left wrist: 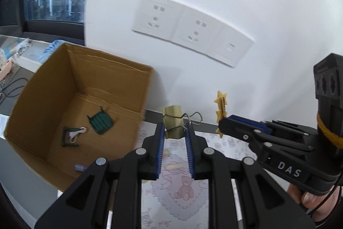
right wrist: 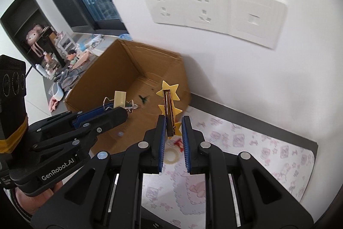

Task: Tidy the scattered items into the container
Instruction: 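Carry the star clip and binder clip into the box and open both grippers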

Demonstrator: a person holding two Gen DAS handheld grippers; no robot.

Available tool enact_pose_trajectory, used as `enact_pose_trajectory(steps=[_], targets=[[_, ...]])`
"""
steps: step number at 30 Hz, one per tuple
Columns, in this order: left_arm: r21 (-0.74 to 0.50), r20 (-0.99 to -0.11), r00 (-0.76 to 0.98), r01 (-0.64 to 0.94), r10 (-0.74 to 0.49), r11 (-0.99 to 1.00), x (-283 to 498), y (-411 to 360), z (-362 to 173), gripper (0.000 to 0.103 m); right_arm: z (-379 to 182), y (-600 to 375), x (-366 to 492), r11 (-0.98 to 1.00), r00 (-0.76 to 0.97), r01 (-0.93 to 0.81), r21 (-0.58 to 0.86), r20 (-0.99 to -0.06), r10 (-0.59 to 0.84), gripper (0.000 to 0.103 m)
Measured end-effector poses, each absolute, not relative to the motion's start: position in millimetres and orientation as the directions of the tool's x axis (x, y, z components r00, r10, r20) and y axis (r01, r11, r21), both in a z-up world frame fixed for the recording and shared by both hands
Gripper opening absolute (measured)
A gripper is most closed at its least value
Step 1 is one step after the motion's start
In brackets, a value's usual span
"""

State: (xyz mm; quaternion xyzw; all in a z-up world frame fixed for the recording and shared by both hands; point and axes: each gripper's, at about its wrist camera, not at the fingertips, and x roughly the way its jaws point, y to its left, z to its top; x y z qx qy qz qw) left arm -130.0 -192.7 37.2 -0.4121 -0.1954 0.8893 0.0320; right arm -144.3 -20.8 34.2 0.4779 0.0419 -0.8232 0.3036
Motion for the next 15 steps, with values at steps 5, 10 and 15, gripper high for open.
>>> enact_pose_trajectory(steps=[5,10,15], targets=[[-0.379,-0.720,-0.669,0.157,0.184,-0.912,-125.9,-220.6,35.1,0.019,34.9,-49.1,-147.2,-0.783,-0.335,0.579,0.226,-0.810,-0.482,0.015],[-0.379,-0.724,-0.673,0.202,0.153,-0.903,-122.9,-246.4,31.5,0.019,35.3,-75.9,-149.0,-0.755,-0.312,0.614,0.230,-0.808,-0.500,0.015],[-0.387,-0.726,-0.676,0.257,0.121,-0.886,-117.5,-274.3,26.1,0.019,27.2,-108.1,-151.0,-0.721,-0.268,0.652,0.234,-0.819,-0.508,0.015]])
